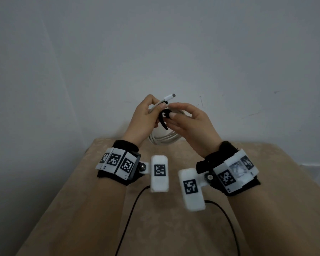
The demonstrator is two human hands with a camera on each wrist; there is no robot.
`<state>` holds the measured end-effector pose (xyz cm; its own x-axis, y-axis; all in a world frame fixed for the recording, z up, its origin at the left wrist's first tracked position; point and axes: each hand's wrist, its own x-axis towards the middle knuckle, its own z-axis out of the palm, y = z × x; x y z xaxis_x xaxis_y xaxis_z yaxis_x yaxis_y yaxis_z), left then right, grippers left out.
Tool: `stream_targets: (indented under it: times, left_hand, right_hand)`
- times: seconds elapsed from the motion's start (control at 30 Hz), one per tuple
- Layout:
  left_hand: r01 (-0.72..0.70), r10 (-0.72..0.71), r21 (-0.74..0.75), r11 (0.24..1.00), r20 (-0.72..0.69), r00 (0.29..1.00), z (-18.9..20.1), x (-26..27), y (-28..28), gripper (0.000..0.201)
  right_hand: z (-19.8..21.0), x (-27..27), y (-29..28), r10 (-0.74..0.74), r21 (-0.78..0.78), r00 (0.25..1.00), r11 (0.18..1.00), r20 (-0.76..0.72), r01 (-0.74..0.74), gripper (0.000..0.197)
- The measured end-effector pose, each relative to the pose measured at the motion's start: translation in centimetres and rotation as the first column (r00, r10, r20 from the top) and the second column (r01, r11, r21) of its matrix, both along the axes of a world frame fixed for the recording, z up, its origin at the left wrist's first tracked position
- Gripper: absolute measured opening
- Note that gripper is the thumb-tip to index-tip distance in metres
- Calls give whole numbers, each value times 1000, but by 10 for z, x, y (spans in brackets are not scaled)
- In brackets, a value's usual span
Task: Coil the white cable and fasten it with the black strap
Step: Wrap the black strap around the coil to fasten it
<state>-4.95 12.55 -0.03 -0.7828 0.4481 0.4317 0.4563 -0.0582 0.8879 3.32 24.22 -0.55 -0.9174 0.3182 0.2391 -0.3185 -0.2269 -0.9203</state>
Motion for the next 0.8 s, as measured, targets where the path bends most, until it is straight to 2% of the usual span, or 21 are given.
stream_targets:
  times: [0.07, 0.2, 0.27, 0.33, 0.37, 0.43, 0.5, 0.6, 0.67, 0.8]
  left_hand:
    - [6, -6, -23, 1000, 16, 1000, -2, -1, 1, 23]
    - [-1, 3, -48, 999, 43, 999, -5, -3, 0, 23]
    - [4, -1, -67, 998, 53, 999, -5, -4, -1, 22]
    - [16, -11, -82, 996, 64, 998, -6, -3, 0, 18]
    - [27, -21, -85, 996, 74, 997, -6, -3, 0, 16]
    - [55, -47, -80, 995, 93, 995, -5, -1, 1, 13]
    - [70, -62, -68, 995, 109, 992, -6, 1, 1, 12]
    - [78, -70, -57, 995, 128, 989, -6, 1, 0, 16]
    - [95, -85, -73, 993, 133, 988, -5, 2, 0, 15]
    - [162, -144, -181, 970, 113, 983, -5, 4, 1, 20]
  right_hand:
    - [-1, 1, 0, -107, 231, 994, 968, 11, 102, 14]
    - [0, 3, 6, -148, 424, 988, 899, 54, 111, 8]
    - [2, 6, 11, -220, 589, 976, 788, -2, 179, 10]
    - [5, 8, 15, -271, 753, 958, 612, -88, 242, 19]
    - [5, 9, 16, -260, 782, 960, 576, -100, 237, 22]
    - [6, 11, 16, -183, 762, 981, 627, -58, 162, 23]
    - [7, 13, 15, -64, 676, 998, 735, -19, 60, 16]
    - [10, 16, 17, 16, 551, 995, 833, -95, 39, 11]
    - [12, 16, 20, -33, 555, 987, 824, -159, 116, 13]
    - [9, 14, 26, -147, 587, 945, 752, -293, 299, 14]
